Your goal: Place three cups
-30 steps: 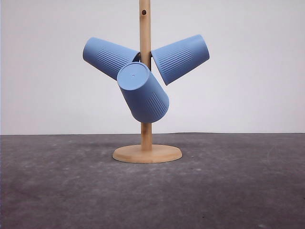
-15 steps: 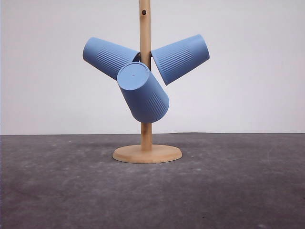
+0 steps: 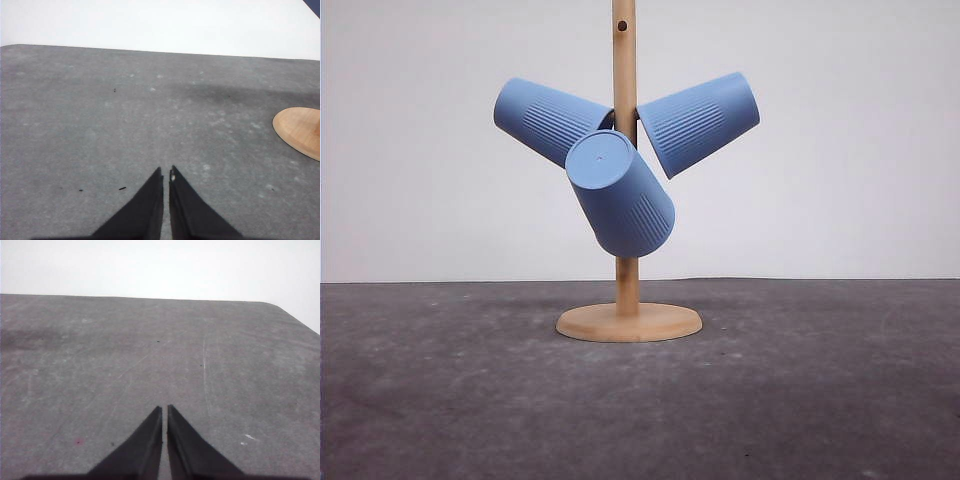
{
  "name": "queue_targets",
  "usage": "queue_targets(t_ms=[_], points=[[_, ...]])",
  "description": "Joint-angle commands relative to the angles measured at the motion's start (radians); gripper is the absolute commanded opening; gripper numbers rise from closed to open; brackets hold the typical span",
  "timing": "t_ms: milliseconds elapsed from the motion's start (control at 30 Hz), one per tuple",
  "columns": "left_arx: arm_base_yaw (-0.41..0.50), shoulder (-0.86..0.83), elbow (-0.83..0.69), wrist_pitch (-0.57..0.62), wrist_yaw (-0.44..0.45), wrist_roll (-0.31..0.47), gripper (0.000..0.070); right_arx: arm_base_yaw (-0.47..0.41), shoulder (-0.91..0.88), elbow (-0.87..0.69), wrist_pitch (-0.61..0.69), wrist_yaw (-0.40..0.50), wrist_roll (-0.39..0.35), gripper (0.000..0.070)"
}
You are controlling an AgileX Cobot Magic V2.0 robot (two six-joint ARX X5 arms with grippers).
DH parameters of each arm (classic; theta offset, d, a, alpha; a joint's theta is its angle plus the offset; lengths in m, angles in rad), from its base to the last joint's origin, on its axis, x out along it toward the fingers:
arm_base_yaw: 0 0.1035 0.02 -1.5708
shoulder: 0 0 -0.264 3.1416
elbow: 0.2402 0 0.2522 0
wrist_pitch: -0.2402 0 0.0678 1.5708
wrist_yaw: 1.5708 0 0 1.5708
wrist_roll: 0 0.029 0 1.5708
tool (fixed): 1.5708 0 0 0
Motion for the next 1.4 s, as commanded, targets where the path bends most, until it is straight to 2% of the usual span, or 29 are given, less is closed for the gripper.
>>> queue_targets(t_ms=[0,1367], points=[[0.000,-0.001,-0.011,0.014,0.001,0.009,0.0000,-0.002,0.001,-0.003,0.012,0.001,0.012,0.0013],[0.000,-0.001,-0.011,0.014,0.001,0.009,0.0000,-0.002,0.001,-0.003,0.011,0.001,0.012,0.0013]])
